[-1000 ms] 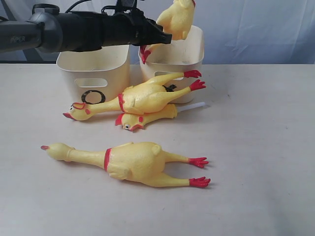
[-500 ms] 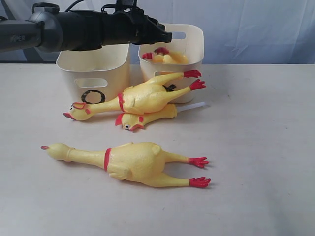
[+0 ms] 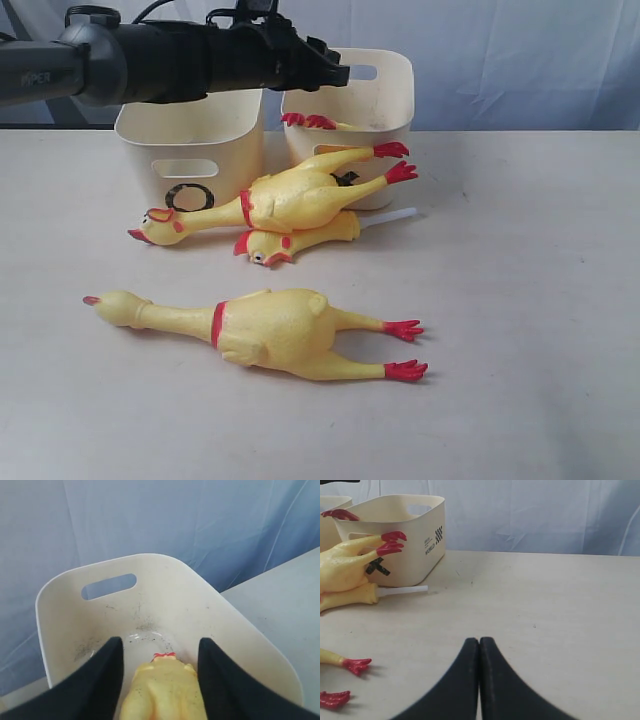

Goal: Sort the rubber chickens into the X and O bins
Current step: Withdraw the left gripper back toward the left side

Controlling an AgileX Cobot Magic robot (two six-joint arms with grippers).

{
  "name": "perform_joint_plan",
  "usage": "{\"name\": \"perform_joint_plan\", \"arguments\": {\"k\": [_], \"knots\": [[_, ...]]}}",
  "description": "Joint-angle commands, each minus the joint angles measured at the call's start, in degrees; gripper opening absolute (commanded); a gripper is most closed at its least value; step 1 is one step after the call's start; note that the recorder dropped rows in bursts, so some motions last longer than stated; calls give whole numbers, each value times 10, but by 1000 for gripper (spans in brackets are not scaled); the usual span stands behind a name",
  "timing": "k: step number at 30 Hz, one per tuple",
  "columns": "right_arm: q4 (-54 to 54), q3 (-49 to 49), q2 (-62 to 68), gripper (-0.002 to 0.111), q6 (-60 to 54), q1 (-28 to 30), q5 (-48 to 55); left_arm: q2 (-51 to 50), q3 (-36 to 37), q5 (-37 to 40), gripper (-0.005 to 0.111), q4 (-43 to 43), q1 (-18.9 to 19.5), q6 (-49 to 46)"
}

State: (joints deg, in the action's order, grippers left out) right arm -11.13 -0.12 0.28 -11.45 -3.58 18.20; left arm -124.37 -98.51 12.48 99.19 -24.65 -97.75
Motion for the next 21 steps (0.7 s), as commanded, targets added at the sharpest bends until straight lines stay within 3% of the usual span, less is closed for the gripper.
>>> {"name": "perform_joint_plan", "arguments": {"k": [1,4,9,15,21], "knots": [[-1,1,-3,-1,0,0,-6,24,-3,-6,47,-13,1,1],[-1,1,-3,-1,0,0,-6,43,-2,-5,39,-53,1,9],[-1,1,-3,-1,0,0,-6,85,27,-4,2,-131,1,54],[-1,1,-3,-1,0,0,-6,139,87,-4,0,-295,3,182],[-1,1,-3,-1,0,0,-6,211,159,51,0,-494,22,355]]}}
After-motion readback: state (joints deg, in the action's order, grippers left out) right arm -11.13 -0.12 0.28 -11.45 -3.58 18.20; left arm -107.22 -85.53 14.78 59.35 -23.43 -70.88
